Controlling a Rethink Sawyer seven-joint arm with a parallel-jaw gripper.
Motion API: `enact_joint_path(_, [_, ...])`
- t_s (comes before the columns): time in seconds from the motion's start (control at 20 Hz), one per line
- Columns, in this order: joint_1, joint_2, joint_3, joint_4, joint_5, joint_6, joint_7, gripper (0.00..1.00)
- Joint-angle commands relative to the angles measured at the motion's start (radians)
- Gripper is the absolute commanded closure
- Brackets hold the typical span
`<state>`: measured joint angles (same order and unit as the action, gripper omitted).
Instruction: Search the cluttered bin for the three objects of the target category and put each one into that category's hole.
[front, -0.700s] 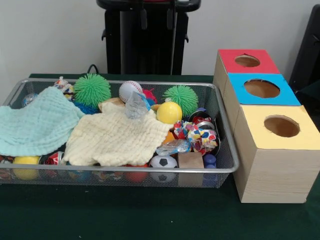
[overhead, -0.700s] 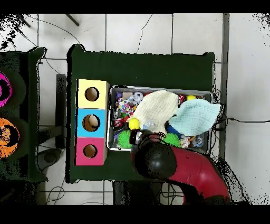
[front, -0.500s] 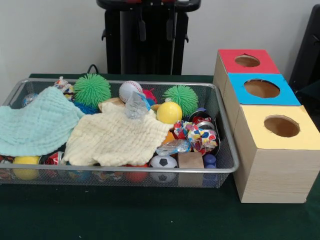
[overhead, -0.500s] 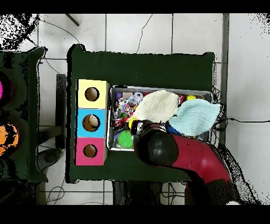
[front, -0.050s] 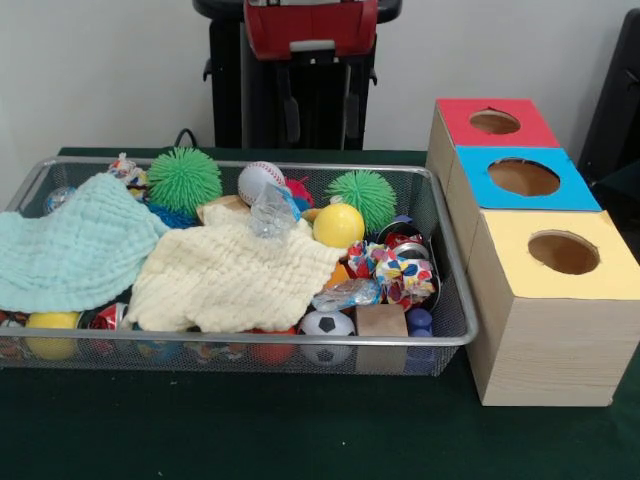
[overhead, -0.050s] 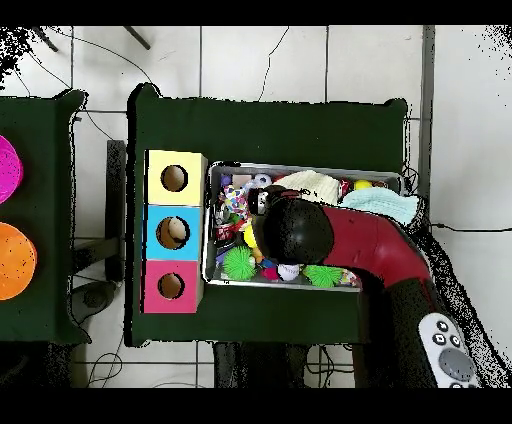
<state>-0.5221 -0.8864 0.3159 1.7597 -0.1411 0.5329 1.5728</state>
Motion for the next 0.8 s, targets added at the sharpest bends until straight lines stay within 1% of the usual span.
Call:
enact_joint_path(0.05, [0.013,0.046,0.033,-0.150,-0.072,0.150,-0.062,0.00])
enact_joint_path(0.1, [0.013,0.046,0.032,-0.158,-0.077,0.157,-0.064,0.00])
enact_joint_path(0.25, [-0.006,0.059,0.059,-0.168,-0.077,0.129,-0.082,0.00])
enact_joint_path(0.3, [0.022,0.076,0.025,-0.184,-0.065,0.111,0.001,0.00])
enact_joint_path(0.35, [0.033,0.088,0.007,-0.207,-0.072,0.135,0.016,0.00])
enact_joint_path(0.4, [0.020,0.106,0.020,-0.219,-0.074,0.129,-0.005,0.00])
enact_joint_path(0.5, [0.015,0.139,0.023,-0.241,-0.078,0.125,-0.013,0.00])
enact_joint_path(0.75, [-0.024,0.191,0.050,-0.258,-0.057,0.220,-0.073,0.00])
enact_joint_path(0.8, [-0.033,0.185,0.045,-0.263,-0.062,0.285,-0.102,0.00])
